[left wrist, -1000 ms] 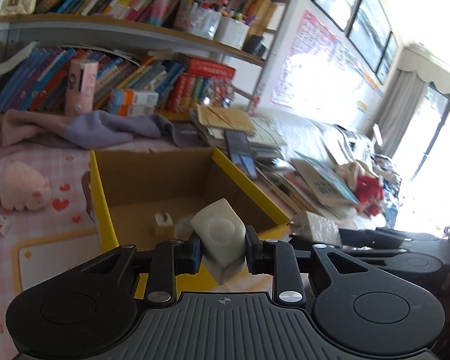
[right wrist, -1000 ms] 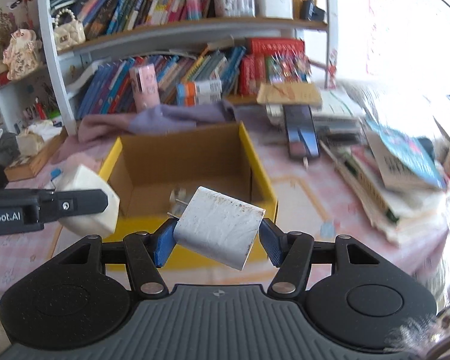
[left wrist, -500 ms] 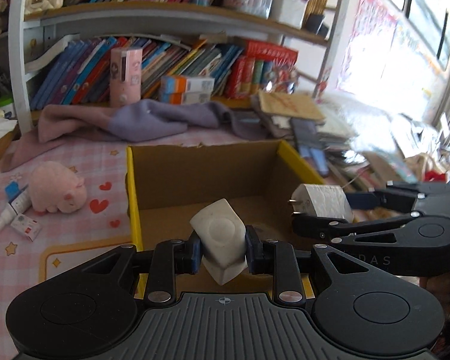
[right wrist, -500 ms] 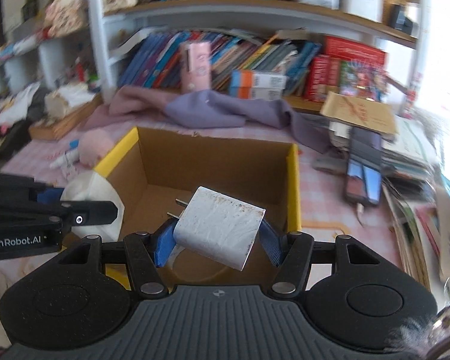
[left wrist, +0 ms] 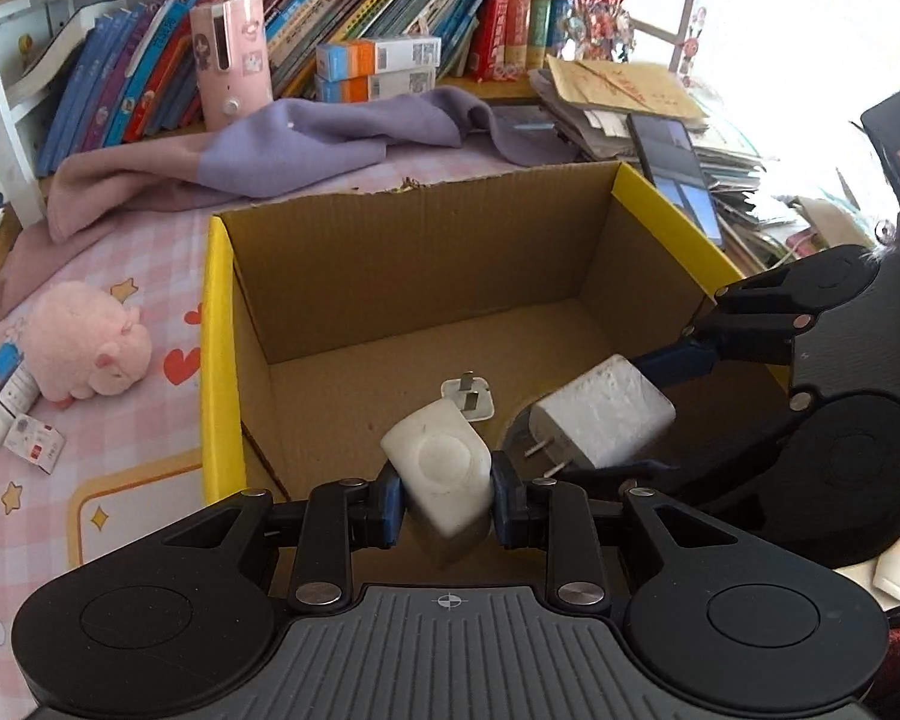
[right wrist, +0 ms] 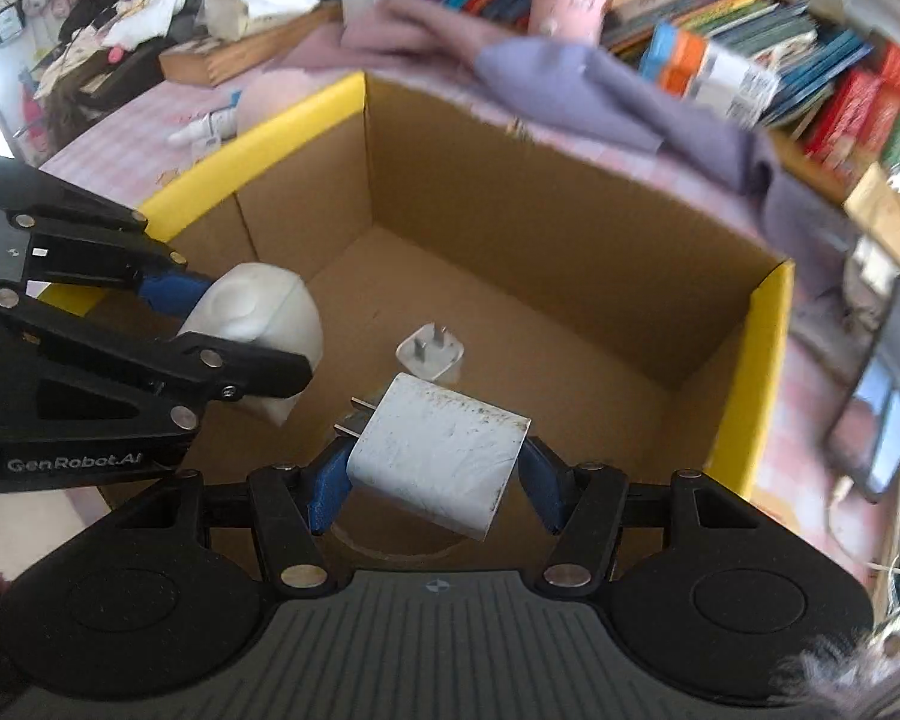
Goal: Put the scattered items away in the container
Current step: 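Open the right tool to drop the block while the left releases the cube into the box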
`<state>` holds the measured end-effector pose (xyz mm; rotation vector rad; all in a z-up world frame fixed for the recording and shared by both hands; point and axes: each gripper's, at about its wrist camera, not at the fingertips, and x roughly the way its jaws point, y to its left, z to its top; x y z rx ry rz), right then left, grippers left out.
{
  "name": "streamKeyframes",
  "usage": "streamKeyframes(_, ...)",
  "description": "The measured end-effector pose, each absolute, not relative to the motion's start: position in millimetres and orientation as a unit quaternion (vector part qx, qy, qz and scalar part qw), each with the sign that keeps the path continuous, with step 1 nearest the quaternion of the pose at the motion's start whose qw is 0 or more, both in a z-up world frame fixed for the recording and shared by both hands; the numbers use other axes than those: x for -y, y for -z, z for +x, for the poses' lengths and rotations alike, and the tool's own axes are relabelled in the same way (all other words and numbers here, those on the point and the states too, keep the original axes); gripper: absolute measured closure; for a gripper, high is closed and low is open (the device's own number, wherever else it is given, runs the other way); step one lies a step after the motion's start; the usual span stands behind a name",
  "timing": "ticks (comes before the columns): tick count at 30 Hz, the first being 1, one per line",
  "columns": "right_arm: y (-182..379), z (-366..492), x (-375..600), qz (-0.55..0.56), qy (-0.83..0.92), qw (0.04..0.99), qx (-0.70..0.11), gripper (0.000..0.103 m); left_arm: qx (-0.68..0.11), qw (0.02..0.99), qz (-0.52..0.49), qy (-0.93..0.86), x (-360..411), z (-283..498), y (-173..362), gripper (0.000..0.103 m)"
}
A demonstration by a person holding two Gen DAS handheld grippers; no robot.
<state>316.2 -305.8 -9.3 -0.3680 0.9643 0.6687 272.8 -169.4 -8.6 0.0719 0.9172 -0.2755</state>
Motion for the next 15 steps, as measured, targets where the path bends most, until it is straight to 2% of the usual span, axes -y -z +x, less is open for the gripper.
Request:
streamKeyframes(11, 6.8, 311.4, 307.4, -0.175, -0.317, 0.820, -0.444, 0.043, -0.439, 0.891, 0.019, 0.111, 171.7, 276.0, 10.3, 0.073)
streamKeyframes(12, 5.3, 310.3, 309.1, -0.172, -0.316, 0.825, -0.436, 0.038, -0.434, 0.894, 0.014, 0.110, 171.1, 275.1, 8.1, 0.069)
streamKeyframes(14, 1.4, 306.8, 312.8, -0.163, -0.318, 0.835, -0.419, 0.035, -0.418, 0.902, 0.007, 0.112, 168.9, 271.9, 1.6, 0.059)
streamKeyframes(15, -0.6, 304.5, 314.3, -0.158, -0.318, 0.839, -0.413, 0.034, -0.407, 0.906, 0.005, 0.112, 168.3, 268.7, -2.7, 0.046)
